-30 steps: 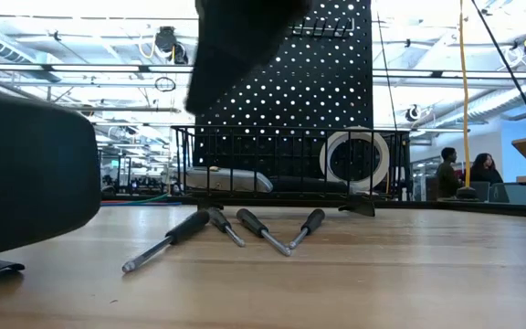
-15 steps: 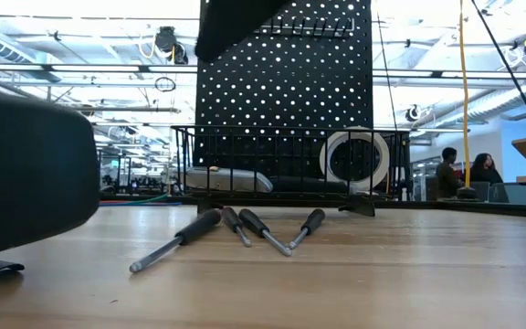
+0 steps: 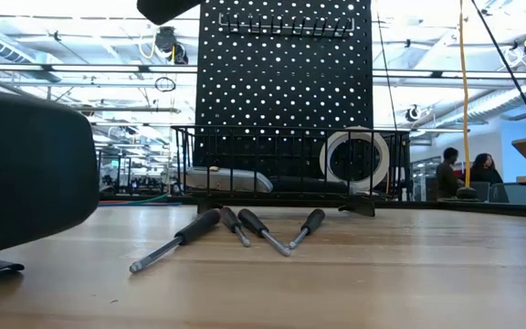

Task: Hang tools onto peg board
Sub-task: Hang the tape measure onto the pegboard

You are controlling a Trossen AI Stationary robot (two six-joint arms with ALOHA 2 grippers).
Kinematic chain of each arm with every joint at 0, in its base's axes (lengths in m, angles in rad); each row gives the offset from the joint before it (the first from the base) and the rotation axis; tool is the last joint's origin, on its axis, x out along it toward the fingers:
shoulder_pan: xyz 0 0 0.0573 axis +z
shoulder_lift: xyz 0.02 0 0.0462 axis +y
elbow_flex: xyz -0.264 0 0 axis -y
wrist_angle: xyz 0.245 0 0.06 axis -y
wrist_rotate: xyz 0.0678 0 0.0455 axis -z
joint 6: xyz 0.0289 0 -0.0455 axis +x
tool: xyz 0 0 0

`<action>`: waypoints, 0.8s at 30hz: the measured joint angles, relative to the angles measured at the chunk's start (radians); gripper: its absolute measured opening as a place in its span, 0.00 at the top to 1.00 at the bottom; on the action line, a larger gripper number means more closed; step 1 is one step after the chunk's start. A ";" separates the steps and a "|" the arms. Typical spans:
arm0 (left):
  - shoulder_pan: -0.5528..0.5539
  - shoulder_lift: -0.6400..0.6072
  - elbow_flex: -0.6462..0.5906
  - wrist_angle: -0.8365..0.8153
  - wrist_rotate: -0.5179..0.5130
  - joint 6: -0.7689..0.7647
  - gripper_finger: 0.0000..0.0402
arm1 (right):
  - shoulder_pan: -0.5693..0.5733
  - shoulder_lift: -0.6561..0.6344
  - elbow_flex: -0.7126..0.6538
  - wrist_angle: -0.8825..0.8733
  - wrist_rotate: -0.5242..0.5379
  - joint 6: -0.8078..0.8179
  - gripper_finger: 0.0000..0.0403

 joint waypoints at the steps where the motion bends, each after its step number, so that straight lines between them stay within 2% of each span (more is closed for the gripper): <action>1: 0.004 0.002 0.004 -0.017 0.000 -0.001 0.91 | 0.000 0.000 0.000 0.007 0.000 -0.003 1.00; 5: 0.022 0.010 0.005 -0.083 -0.001 -0.026 0.79 | -0.004 0.008 0.000 0.101 -0.010 -0.025 1.00; 9: 0.038 0.044 0.005 -0.106 0.003 -0.047 0.62 | -0.030 0.059 0.000 0.239 -0.173 -0.089 1.00; 11: 0.039 0.066 0.005 -0.107 0.019 -0.028 0.55 | -0.040 0.085 -0.001 0.255 -0.169 -0.095 1.00; 14: 0.035 0.097 0.005 -0.114 0.024 0.030 0.46 | -0.042 0.093 -0.002 0.265 -0.109 -0.105 1.00; 17: 0.035 0.110 0.005 -0.115 0.016 0.054 0.43 | -0.045 0.093 0.000 0.267 -0.102 -0.105 1.00; 24: 0.045 0.117 0.005 -0.138 -0.023 0.054 0.43 | -0.051 0.105 0.000 0.304 -0.104 -0.099 1.00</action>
